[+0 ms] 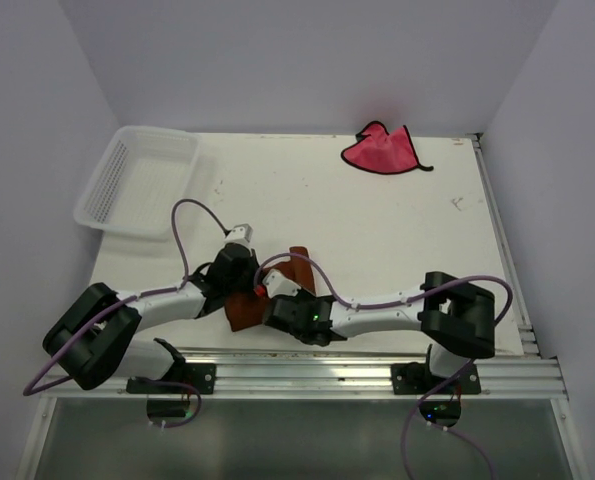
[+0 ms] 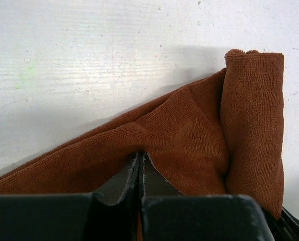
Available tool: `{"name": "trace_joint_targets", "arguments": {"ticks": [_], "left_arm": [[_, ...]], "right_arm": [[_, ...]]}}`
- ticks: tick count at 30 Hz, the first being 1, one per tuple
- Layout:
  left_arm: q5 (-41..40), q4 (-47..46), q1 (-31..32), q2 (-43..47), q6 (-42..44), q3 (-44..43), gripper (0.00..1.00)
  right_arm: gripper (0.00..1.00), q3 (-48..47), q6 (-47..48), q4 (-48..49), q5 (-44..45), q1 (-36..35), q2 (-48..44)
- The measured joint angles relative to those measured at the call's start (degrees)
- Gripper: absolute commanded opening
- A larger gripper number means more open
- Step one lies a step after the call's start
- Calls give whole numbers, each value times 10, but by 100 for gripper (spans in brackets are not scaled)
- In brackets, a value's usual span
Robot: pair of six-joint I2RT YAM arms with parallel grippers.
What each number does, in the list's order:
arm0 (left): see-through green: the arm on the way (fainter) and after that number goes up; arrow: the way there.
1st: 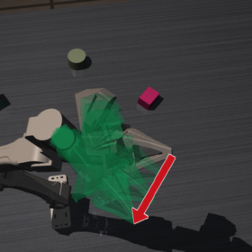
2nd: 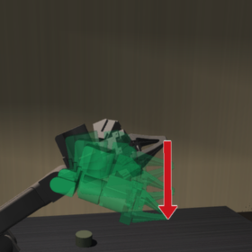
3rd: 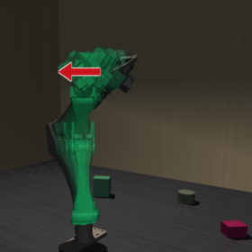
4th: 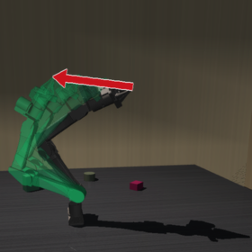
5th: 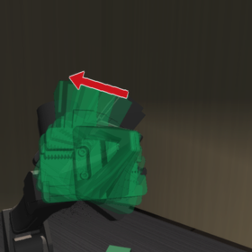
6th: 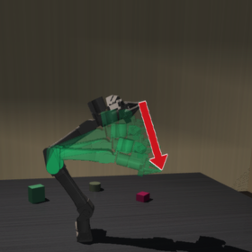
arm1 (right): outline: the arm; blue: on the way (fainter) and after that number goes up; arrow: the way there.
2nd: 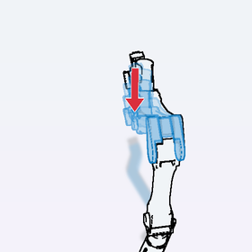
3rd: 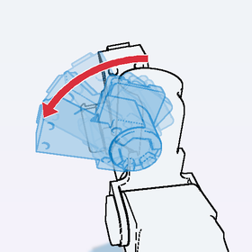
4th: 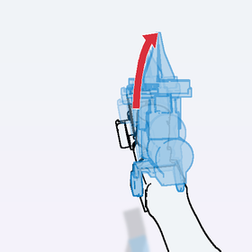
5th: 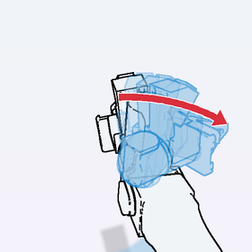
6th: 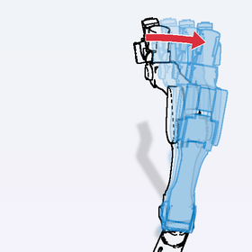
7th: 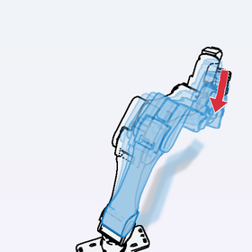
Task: Roll the towels
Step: Roll the towel
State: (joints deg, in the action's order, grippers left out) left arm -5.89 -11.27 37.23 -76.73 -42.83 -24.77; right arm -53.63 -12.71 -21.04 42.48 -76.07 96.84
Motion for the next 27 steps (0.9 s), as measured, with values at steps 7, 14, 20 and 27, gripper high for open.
{"name": "trace_joint_targets", "arguments": {"ticks": [7,14,20,27], "left_arm": [[1,-3,-8,0,6,0,2],[2,-1,-22,11,19,0,2],[13,11,-66,58,41,-11,2],[43,23,-119,86,79,-72,2]], "right_arm": [[0,-48,4,-44,29,-14,58],[0,-91,12,-82,51,-16,105],[0,-112,22,-102,69,-20,135],[0,-139,42,-122,84,-27,165]]}}
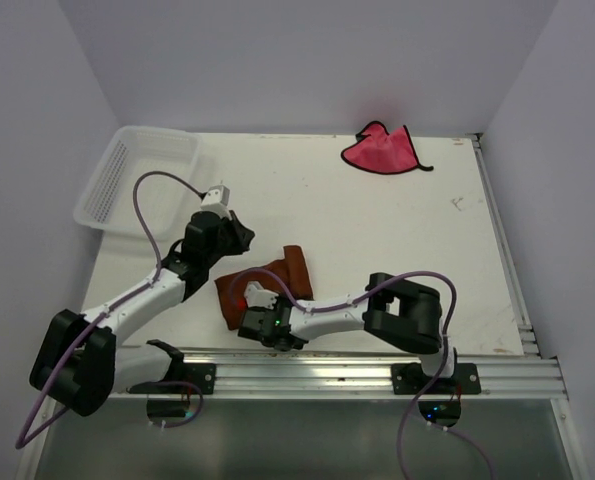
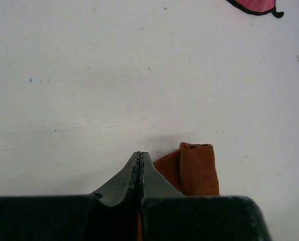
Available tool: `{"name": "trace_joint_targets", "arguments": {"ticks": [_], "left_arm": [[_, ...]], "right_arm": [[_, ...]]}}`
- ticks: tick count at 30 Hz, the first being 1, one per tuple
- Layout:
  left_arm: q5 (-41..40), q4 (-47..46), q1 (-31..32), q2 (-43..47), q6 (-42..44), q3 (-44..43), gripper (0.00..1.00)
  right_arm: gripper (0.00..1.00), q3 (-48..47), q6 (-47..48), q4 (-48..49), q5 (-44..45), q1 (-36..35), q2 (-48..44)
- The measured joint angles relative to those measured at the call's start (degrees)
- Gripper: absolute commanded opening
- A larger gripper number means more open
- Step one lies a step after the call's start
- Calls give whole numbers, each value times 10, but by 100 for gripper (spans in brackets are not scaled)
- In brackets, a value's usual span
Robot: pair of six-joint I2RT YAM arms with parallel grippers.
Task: Roll the towels
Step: Roll the towel
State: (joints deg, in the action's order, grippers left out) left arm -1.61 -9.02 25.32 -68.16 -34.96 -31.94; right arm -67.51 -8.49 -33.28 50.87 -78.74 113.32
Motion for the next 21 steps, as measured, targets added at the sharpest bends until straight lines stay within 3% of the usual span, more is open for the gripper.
{"name": "trace_joint_targets", "arguments": {"ticks": [12,21], "left_arm": [[163,-55,0,-89,55,-77,0],[237,-107,63,-172,83,-96,0]], "right_arm": [[0,-53,31,-28,13,-7,49],[0,-64,41,-41,23,-9,63]]}}
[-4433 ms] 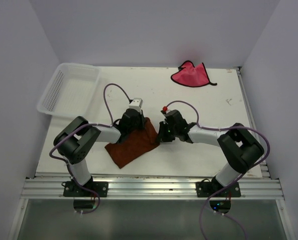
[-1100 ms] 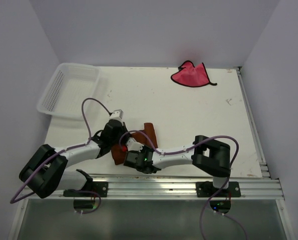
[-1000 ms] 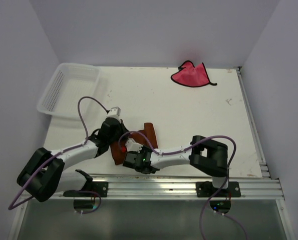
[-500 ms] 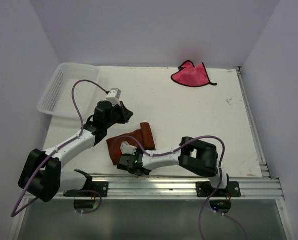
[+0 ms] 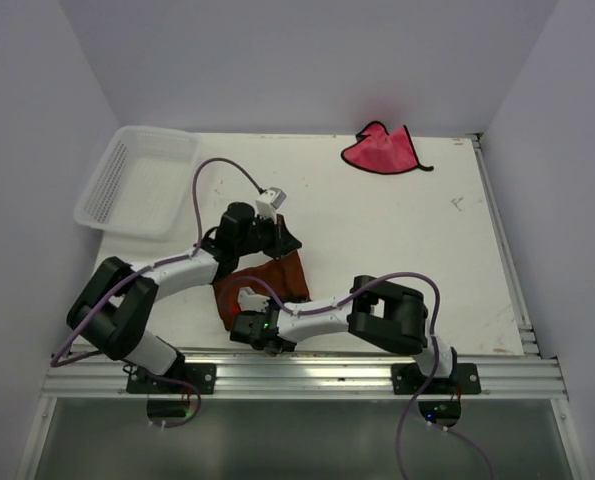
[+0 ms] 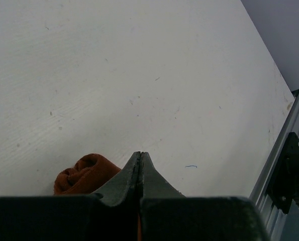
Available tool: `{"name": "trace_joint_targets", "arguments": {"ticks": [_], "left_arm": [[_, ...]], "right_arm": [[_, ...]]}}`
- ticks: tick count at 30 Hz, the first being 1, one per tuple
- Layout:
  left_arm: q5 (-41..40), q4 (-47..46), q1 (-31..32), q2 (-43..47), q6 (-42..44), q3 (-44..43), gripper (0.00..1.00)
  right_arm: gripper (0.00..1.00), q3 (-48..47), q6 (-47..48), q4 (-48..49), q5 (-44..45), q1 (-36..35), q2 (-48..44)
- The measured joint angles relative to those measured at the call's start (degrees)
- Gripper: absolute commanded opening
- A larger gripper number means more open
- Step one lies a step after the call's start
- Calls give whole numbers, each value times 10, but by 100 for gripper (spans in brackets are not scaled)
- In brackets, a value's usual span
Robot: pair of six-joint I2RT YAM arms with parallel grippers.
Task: Roll the towels
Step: Roll the towel
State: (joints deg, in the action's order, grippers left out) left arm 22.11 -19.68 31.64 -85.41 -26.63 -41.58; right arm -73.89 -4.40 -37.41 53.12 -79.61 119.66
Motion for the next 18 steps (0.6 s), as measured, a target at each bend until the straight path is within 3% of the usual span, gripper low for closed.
{"name": "trace_joint_targets", "arguments": {"ticks": [9,18], "left_arm": [[12,-41,7,-67,-6,20,0],[-46,-49,7,-102,-8,48,0]], "right_arm": [[0,-5,1,-7,0,0,4],[3,-5,4,-7,2,-1,4]]}}
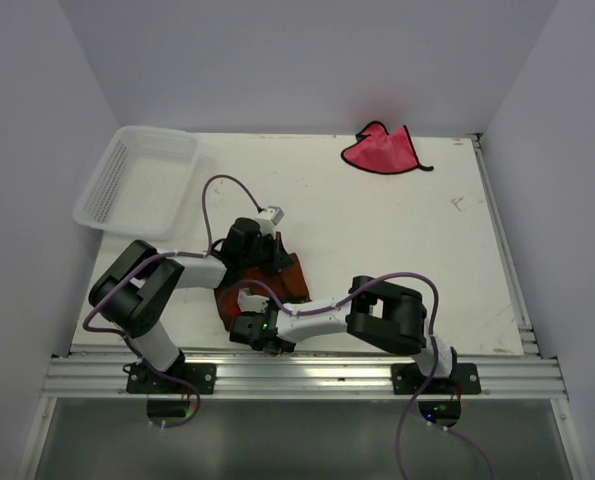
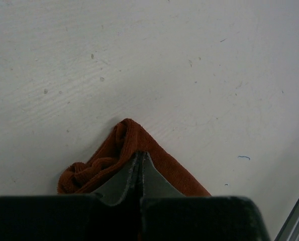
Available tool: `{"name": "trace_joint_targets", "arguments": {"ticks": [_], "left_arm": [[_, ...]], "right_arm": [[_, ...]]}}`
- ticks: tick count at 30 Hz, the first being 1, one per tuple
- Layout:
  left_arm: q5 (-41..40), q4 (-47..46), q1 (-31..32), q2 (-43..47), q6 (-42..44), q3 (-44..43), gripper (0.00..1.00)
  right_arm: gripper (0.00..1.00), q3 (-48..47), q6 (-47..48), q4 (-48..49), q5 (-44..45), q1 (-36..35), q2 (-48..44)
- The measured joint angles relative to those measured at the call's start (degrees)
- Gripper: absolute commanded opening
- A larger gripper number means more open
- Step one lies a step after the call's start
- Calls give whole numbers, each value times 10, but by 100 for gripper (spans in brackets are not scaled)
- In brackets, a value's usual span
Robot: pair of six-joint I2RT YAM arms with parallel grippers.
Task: Roll the towels
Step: Roll the towel
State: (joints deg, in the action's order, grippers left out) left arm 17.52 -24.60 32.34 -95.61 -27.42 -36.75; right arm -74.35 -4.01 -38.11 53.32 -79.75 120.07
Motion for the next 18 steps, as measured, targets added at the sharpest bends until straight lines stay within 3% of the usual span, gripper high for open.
{"name": "trace_joint_targets", "arguments": {"ticks": [9,18], "left_arm": [[-17,-30,1,-11,-5,10,0],[-37,-63,4,-11,-5,29,0]], "right_arm": [[32,44,-9,41,37,-3,-23],[43,83,-71,95,84,-2,-119]]}}
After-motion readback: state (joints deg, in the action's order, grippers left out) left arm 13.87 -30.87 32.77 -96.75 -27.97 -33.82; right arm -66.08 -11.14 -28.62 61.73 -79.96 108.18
